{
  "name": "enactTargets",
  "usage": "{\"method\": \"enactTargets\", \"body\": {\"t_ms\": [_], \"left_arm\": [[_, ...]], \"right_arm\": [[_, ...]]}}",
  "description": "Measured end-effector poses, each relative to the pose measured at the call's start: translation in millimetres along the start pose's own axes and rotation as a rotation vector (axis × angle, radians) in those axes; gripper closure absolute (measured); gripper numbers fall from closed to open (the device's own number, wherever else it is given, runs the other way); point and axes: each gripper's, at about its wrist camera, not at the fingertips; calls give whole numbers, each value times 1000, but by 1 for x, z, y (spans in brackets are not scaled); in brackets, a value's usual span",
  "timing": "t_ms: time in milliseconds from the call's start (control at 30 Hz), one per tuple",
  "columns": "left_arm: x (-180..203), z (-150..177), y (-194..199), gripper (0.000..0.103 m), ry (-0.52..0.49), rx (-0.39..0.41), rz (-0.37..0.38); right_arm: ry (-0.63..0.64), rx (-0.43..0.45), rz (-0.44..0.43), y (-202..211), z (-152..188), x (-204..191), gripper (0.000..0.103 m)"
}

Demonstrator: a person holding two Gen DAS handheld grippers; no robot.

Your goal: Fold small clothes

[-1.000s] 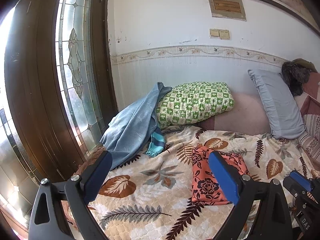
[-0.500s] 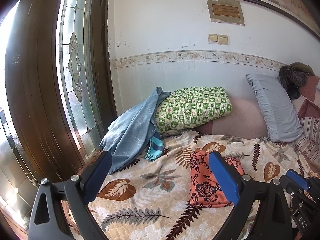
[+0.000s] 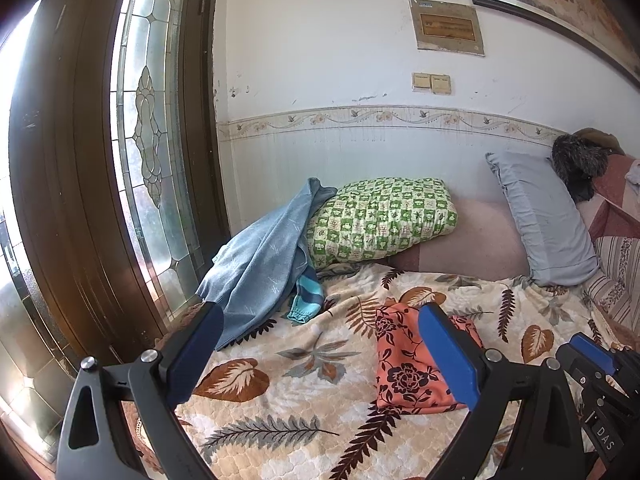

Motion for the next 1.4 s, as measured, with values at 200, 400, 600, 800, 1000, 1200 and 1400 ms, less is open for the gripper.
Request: {"method": "enactTargets", "body": {"t_ms": [200, 400, 600, 800, 1000, 1200, 1400], "left_arm": [[-6, 2, 5, 5, 12, 4, 5], [-10, 5, 11, 5, 19, 9, 15], [-12, 7, 13, 5, 25, 8, 18], [-13, 10, 10, 5, 25, -1, 23], [-13, 11, 9, 5, 26, -3, 30], [-12, 11, 6, 5, 28, -11, 33], [-11, 13, 0, 5, 31, -26, 42]], "right_arm": [[6, 13, 9, 8, -1, -5, 77], [4, 16, 23, 16, -3, -8, 77], [-51, 32, -17, 22, -5, -4, 43], [-96, 91, 14, 30, -4, 0, 18], [-115, 86, 37, 29, -6, 3, 18], [-114, 79, 60, 27, -5, 3, 18], [-102, 69, 82, 25, -3, 3, 18]]}}
Point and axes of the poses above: each gripper's, at about its wrist camera, not at the fingertips, and y roughly against the way its jaws point, x to its right, z to its underside, and after that the axes turned 5 degrees about -x, right-handed
